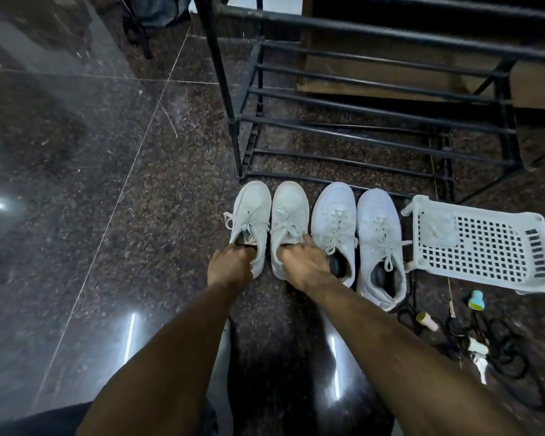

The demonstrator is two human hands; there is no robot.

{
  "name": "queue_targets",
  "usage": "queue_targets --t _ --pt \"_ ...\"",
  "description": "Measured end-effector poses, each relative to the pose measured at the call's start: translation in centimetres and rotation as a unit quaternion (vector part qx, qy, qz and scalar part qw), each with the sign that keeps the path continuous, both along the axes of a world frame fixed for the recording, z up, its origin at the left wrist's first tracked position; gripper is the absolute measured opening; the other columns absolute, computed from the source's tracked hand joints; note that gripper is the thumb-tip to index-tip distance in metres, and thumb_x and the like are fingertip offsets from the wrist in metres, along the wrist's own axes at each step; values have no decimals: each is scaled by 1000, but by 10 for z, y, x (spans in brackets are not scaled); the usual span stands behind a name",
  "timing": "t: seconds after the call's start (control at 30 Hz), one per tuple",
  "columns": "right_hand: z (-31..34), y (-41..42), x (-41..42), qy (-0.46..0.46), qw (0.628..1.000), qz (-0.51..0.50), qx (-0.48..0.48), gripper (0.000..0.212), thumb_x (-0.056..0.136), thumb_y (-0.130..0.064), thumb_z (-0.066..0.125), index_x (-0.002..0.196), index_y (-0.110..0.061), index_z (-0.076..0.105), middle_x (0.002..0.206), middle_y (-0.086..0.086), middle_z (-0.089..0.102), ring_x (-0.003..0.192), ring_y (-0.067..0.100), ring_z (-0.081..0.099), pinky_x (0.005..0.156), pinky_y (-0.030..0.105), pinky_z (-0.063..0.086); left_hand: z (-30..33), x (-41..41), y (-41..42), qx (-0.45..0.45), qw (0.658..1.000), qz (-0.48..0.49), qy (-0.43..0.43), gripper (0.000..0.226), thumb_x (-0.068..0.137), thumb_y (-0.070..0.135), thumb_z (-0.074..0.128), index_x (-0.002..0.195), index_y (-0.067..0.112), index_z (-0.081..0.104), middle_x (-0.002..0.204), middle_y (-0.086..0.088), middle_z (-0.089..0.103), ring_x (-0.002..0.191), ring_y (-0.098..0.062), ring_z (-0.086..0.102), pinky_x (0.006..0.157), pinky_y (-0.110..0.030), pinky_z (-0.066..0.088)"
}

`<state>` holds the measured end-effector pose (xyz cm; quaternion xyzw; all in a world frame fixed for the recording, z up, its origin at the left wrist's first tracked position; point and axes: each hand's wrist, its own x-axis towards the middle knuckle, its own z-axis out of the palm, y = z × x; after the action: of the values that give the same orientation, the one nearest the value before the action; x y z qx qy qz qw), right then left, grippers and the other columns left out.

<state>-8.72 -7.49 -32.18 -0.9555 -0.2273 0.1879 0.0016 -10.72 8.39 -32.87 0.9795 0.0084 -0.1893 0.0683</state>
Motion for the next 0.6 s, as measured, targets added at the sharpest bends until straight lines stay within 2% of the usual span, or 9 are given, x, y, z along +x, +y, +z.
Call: queue_targets --t 0.1,0.23,0.33,0.43,0.5,0.6 --pt "-6 -7 5 13 1000 -7 28 21 87 -14 57 106 -15 63 110 9 67 109 26 59 114 36 19 0 2 -2 -19 999 21 30 26 83 13 57 107 20 64 116 -11 61 105 -35 60 83 -37 46" --pt "-3 -20 -7 20 995 -16 95 30 92 -22 53 120 -14 58 125 6 56 120 25 47 104 32 33 8 -2 -11 -15 999 24 -21 27 84 18 52 108 19 64 115 -7 65 113 -29 55 96 -37 38" --pt "1 -33 -32 -23 987 -51 151 31 91 -21 51 120 -18 61 120 0 57 117 21 48 102 33 39 14 -15 -23 -68 993 67 -73 32 88 19 52 118 18 61 123 -4 60 120 -27 50 99 -41 37" --pt "4 -51 -55 -61 976 -99 182 25 87 -17 55 108 -17 67 109 0 63 109 23 54 98 36 41 23 -29 -39 -123 988 40 -90 32 87 17 53 116 17 65 118 -5 63 115 -29 54 89 -40 43" --pt "9 -66 -65 -64 970 -158 171 24 88 -17 54 107 -16 67 108 1 63 106 24 55 94 36 41 26 -39 -51 -155 985 13 -75 32 86 14 53 114 16 68 115 -6 65 110 -28 57 85 -37 47" --pt "14 -92 -74 -2 972 -212 99 32 89 -18 52 120 -17 61 122 1 58 116 24 51 97 36 40 29 -50 -70 -161 986 -28 -36 32 87 15 52 115 19 67 115 -5 66 107 -26 60 84 -35 50"
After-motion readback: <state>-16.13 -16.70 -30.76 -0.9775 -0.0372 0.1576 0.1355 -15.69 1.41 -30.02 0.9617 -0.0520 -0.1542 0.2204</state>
